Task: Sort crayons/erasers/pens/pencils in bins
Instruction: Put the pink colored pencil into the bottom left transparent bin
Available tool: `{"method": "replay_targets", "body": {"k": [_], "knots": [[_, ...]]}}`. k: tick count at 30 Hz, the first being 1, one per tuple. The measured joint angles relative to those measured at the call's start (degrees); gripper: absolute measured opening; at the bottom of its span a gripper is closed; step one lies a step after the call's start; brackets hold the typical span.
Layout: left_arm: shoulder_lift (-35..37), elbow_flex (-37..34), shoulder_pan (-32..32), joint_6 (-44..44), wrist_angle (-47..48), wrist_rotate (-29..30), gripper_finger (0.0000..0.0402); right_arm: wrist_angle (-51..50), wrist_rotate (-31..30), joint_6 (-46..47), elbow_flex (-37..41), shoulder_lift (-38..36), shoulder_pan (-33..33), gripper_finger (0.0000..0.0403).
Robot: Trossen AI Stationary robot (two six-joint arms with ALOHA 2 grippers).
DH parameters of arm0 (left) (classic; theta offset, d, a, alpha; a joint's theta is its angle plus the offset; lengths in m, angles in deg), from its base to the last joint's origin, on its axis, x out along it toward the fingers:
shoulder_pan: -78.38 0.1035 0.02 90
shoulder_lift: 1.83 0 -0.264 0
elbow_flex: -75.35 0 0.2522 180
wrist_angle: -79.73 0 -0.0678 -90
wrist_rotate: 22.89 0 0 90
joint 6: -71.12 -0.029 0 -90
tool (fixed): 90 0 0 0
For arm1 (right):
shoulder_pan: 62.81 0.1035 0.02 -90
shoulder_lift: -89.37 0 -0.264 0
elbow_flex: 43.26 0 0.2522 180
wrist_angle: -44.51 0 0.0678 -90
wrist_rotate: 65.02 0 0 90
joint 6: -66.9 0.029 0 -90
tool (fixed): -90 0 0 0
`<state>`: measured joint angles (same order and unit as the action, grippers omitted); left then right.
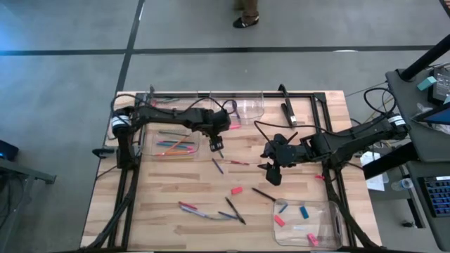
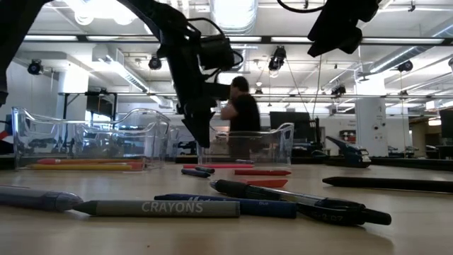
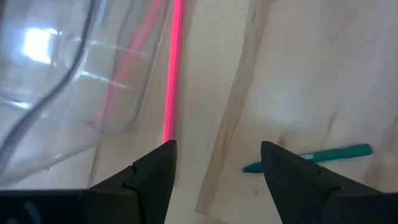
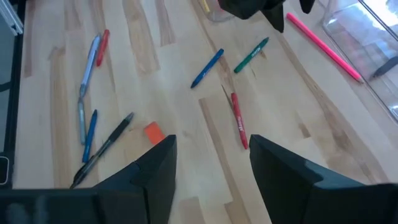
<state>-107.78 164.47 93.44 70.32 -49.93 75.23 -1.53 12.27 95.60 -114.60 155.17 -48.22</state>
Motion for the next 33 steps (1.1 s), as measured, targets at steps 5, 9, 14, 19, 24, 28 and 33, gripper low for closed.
{"method": "replay_targets", "body": {"k": [5,9,14,19,24,28,33], "knots": [[-1.2,-0.5,1.4,0.5,0.8,0.0,0.0217,0.0,0.0,0.0,0.0,0.0,0.0,0.0191],[-2.0,-0.5,3.0,0.5,0.5,0.0,0.0217,0.0,-0.1,0.0,0.0,0.0,0.0,0.0191],[-3.5,-0.6,5.1,0.5,0.0,0.1,0.0217,0.0,-0.4,-0.1,0.0,0.0,0.0,0.0192],[-5.1,-0.6,6.2,0.4,-0.3,0.0,0.0217,0.1,-1.1,0.2,0.1,0.0,0.0,0.0192],[-6.4,-0.5,6.6,0.0,-0.4,0.0,0.0217,0.1,-2.7,0.2,0.1,0.0,0.0,0.0191],[-7.4,-0.5,6.7,0.0,-0.5,-0.3,0.0217,0.1,-3.4,0.8,0.1,0.0,0.0,0.0191],[-7.7,-0.3,6.8,-0.1,-0.6,-2.3,0.0217,0.1,-3.9,1.1,0.1,0.0,0.0,0.0192]]}}
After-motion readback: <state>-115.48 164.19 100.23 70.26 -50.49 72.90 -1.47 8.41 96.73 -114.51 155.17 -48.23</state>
